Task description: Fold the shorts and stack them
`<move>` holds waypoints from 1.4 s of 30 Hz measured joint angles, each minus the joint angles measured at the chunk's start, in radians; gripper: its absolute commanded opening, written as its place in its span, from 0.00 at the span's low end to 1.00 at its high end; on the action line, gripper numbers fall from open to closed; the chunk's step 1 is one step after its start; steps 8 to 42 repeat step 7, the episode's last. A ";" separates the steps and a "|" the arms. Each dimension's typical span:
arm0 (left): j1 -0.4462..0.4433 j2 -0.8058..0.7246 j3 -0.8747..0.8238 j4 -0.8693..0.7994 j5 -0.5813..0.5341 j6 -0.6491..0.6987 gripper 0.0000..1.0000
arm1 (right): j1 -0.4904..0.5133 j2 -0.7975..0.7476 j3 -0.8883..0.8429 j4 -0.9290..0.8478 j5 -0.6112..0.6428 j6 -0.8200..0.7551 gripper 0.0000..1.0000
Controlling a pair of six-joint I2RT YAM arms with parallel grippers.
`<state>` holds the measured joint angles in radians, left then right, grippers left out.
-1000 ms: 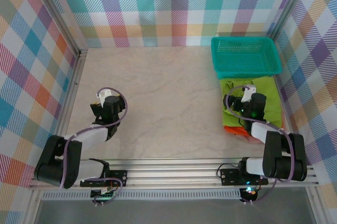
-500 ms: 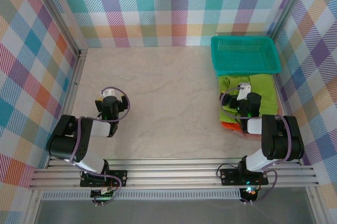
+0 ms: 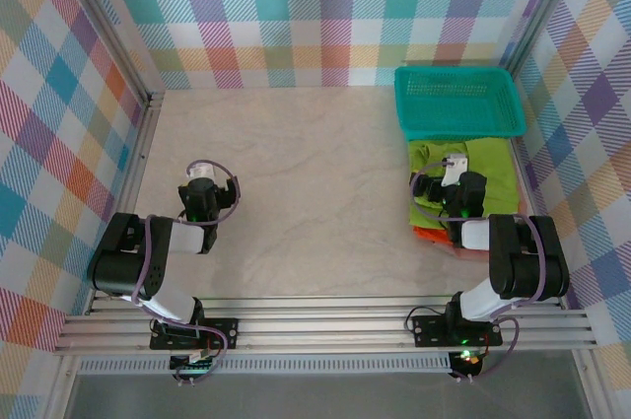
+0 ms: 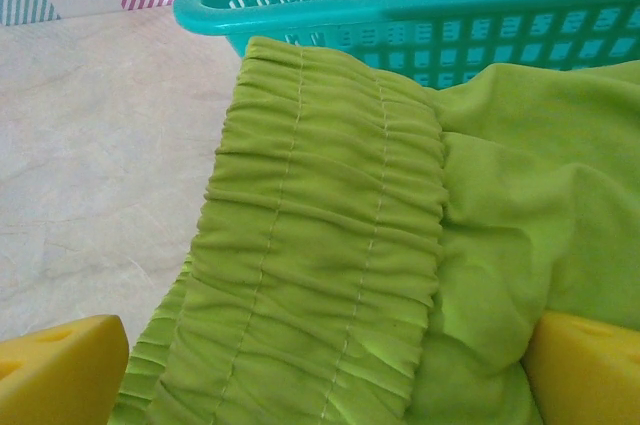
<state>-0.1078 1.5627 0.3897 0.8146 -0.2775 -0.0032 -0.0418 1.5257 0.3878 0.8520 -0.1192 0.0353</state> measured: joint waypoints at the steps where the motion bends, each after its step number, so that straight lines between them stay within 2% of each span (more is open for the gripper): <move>1: 0.000 0.000 0.000 0.000 0.000 0.000 1.00 | 0.000 0.000 0.000 0.000 0.000 0.000 0.99; 42: 0.001 0.000 0.000 0.000 0.005 0.000 1.00 | 0.002 0.000 0.000 0.000 0.004 0.000 0.99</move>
